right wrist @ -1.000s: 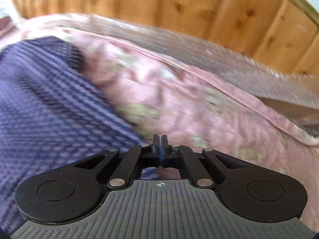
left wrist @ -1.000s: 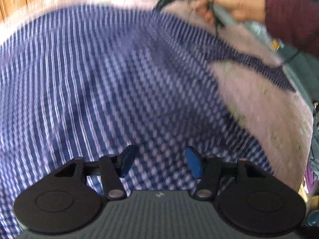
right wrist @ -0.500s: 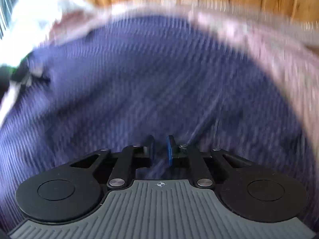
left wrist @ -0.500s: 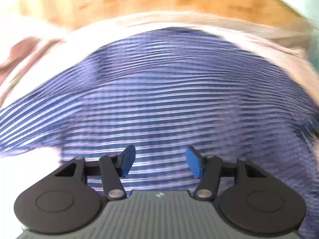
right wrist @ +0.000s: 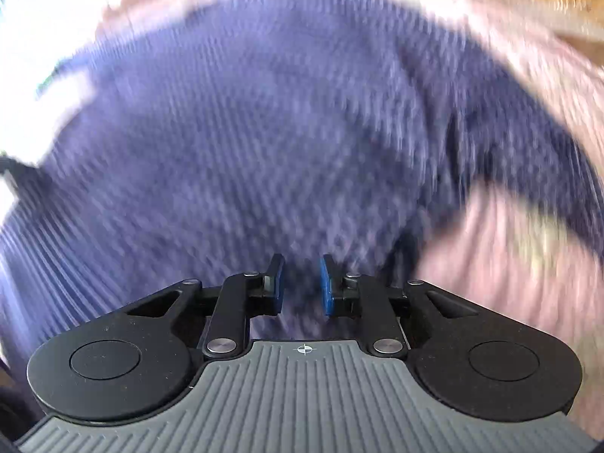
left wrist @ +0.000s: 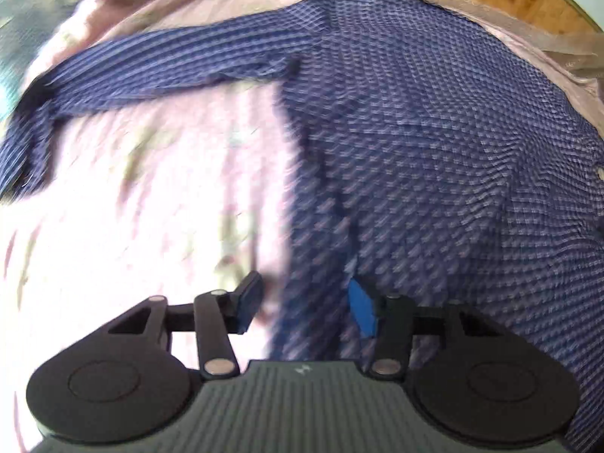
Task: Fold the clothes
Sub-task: 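Smooth the shirt body flat with both open grippers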
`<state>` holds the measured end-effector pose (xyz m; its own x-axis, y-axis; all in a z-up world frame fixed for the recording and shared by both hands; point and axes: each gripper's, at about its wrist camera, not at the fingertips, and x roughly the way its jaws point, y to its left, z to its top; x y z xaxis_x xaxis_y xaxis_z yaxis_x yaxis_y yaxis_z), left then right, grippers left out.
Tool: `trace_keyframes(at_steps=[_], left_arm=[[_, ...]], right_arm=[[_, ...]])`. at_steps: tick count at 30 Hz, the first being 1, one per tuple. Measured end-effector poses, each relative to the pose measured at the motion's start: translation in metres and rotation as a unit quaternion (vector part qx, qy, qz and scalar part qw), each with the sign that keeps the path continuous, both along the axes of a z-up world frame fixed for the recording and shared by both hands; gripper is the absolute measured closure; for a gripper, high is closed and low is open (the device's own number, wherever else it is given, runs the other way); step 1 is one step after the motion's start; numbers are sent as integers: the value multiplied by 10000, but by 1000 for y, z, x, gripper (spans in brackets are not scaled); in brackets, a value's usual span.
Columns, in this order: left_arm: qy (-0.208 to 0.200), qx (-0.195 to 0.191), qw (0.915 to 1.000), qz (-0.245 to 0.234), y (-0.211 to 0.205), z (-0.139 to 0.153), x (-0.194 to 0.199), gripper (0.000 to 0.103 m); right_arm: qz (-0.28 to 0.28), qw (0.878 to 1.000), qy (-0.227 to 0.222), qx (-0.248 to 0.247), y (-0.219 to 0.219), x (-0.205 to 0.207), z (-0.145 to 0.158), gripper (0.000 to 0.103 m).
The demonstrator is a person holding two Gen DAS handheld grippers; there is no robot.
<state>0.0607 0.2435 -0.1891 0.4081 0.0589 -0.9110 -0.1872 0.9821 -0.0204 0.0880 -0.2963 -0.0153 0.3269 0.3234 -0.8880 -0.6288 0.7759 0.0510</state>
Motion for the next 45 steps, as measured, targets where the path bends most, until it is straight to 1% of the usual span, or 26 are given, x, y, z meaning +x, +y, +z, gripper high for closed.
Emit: trace_keyframes(at_steps=[2, 3, 4, 5, 6, 8, 10, 11, 12, 14, 16, 18, 19, 21, 23, 24, 26, 28, 31, 33, 34, 35, 40, 42, 43, 45], left_arm=[[82, 118, 9999, 20, 4, 3, -18, 50], [-25, 143, 9999, -15, 2, 8, -26, 50], [-178, 160, 9997, -63, -2, 16, -33, 55], [-330, 176, 9992, -110, -5, 23, -40, 55], [-463, 60, 9987, -219, -11, 27, -44, 54], [-719, -251, 9960, -475, -25, 33, -50, 50], [-973, -562, 9910, -729, -39, 39, -56, 48], [-870, -673, 9901, -870, -47, 33, -61, 48], [-639, -686, 9910, -956, -55, 20, -68, 48], [-455, -537, 9917, -1075, -56, 0, -86, 51], [-338, -309, 9915, -1217, -56, -2, -106, 50], [-259, -294, 9927, -1143, -52, 2, -123, 50], [-229, -324, 9929, -1124, -48, 4, -124, 50], [-187, -373, 9934, -1068, -47, 13, -121, 53], [-594, -625, 9931, -800, -44, 33, -111, 51], [-827, -752, 9914, -684, -43, 45, -102, 50], [-1079, -887, 9887, -552, -49, 57, -78, 47], [-731, -749, 9926, -617, -62, 40, -63, 46], [-92, -487, 9960, -749, -82, 9, -42, 48], [-160, -176, 9964, -810, -90, 2, -55, 43], [-94, -73, 9969, -774, -93, 1, -62, 40], [-25, -76, 9980, -627, -92, 1, -69, 39], [310, -315, 9990, 103, -86, 5, -89, 38], [382, -493, 9970, 463, -77, 12, -91, 43], [251, -574, 9953, 735, -67, 23, -91, 49], [-314, -590, 9892, 1303, -36, 51, -88, 44]], right_arm=[[-268, 9992, 23, -305, -11, -8, -6, 88], [-456, 9978, 96, -480, -16, -10, -7, 88], [-593, 9960, 110, -653, -19, -13, -7, 89], [-621, 9947, -2, -825, -20, -17, -5, 80], [-639, 9934, -127, -940, -19, -21, -2, 79], [-642, 9946, -297, -762, -3, -30, 9, 79], [-615, 9967, -286, -440, 18, -38, 15, 80], [-562, 9976, -212, -340, 26, -41, 13, 74], [-526, 9981, -117, -293, 31, -46, 9, 71], [-556, 9968, 141, -563, 28, -63, -15, 72], [-617, 9949, 123, -792, 11, -89, -36, 71], [-814, 9919, 234, -946, -10, -111, -43, 71], [-913, 9907, 346, -952, -16, -117, -43, 71], [-942, 9895, 310, -1047, -12, -122, -39, 80], [-960, 9892, 214, -1083, -5, -125, -34, 78], [-924, 9912, 24, -947, 5, -118, -28, 78], [-764, 9943, -267, -696, 29, -102, -21, 78], [-504, 9963, -433, -548, 55, -81, -26, 72], [-161, 9973, -361, -627, 76, -64, -61, 70], [-102, 9984, -185, -524, 64, -71, -76, 69], [-72, 9988, -98, -472, 59, -75, -83, 69], [-26, 9991, -32, -431, 51, -80, -88, 69], [377, 9987, 57, -349, -6, -103, -82, 69], [529, 9980, 89, -343, -14, -102, -82, 68], [572, 9977, 155, -324, -22, -100, -80, 68], [526, 9978, 269, -310, -33, -94, -74, 69]])
